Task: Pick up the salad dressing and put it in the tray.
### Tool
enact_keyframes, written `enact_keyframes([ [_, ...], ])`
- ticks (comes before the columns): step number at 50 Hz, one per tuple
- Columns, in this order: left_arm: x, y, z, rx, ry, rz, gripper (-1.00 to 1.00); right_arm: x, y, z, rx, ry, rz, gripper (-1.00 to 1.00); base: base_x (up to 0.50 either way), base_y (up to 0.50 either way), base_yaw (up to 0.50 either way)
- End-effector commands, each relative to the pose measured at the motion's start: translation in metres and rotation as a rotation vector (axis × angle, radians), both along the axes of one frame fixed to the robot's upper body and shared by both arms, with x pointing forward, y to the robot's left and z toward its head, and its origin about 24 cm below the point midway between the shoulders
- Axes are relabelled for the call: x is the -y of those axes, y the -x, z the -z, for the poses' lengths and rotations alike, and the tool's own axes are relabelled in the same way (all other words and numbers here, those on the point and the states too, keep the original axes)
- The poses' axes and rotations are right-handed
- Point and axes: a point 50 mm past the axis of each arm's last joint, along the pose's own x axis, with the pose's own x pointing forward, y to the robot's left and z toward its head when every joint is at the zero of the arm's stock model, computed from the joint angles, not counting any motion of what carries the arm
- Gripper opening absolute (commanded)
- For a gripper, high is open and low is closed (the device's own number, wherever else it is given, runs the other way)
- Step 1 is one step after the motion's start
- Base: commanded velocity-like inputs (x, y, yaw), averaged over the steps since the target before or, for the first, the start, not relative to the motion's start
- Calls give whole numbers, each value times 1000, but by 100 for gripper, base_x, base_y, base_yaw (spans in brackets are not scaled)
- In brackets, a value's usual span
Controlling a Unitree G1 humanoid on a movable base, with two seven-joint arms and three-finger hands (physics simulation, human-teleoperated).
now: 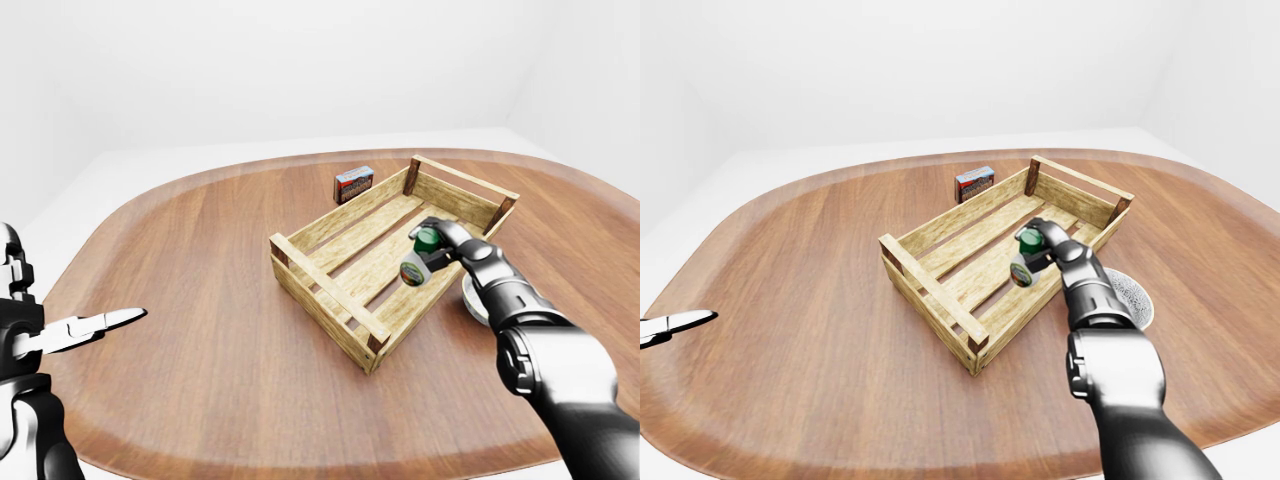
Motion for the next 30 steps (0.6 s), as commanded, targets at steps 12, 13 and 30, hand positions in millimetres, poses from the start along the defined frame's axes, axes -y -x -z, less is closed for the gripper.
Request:
enact_keyframes([
  [12,1,1,-1,6,-3,0,100,2,-5,-14,83,-87,39,-100,0,0,0],
  [13,1,1,-1,6,-3,-1,100,1,-5,-13,80,-87,36,-100,0,0,0],
  [30,1,1,-1,6,-5,0,100,3,3,6,44,-100,47,-100,0,0,0],
])
